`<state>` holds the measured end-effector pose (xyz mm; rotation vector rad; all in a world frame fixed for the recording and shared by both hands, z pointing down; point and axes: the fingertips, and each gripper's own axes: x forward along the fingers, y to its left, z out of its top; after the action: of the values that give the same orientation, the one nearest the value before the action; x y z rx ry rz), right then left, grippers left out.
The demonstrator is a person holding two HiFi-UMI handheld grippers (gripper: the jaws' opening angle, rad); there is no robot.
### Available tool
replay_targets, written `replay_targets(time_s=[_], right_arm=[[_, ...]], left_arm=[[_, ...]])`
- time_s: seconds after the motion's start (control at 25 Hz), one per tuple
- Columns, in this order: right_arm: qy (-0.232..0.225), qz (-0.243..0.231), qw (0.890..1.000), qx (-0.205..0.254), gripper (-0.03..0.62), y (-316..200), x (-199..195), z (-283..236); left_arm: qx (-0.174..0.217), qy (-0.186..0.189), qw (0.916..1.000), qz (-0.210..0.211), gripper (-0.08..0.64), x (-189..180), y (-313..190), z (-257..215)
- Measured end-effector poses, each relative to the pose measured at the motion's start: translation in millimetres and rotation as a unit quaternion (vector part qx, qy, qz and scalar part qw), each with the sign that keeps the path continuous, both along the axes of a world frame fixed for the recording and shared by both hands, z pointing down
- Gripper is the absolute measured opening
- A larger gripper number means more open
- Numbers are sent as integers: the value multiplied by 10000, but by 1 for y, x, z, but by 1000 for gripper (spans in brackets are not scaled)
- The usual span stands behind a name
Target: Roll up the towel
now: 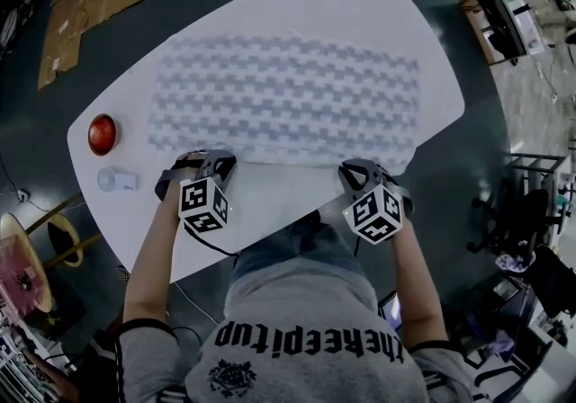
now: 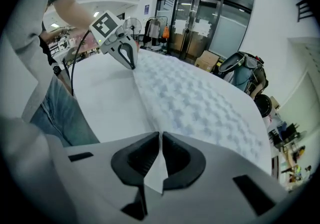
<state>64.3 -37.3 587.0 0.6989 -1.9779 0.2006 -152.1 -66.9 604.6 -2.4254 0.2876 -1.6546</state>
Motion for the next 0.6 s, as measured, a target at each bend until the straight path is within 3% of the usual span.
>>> replay_targets(time_s=[0.16, 0.6], right_arm=[[-40, 173, 9994, 291, 23, -27, 7, -14], [477, 239, 9969, 570, 28, -98, 13, 1]], left_arm=[[256, 115, 9996, -70, 12, 6, -31, -17], [498, -310, 9980, 243, 12, 11, -92, 0]])
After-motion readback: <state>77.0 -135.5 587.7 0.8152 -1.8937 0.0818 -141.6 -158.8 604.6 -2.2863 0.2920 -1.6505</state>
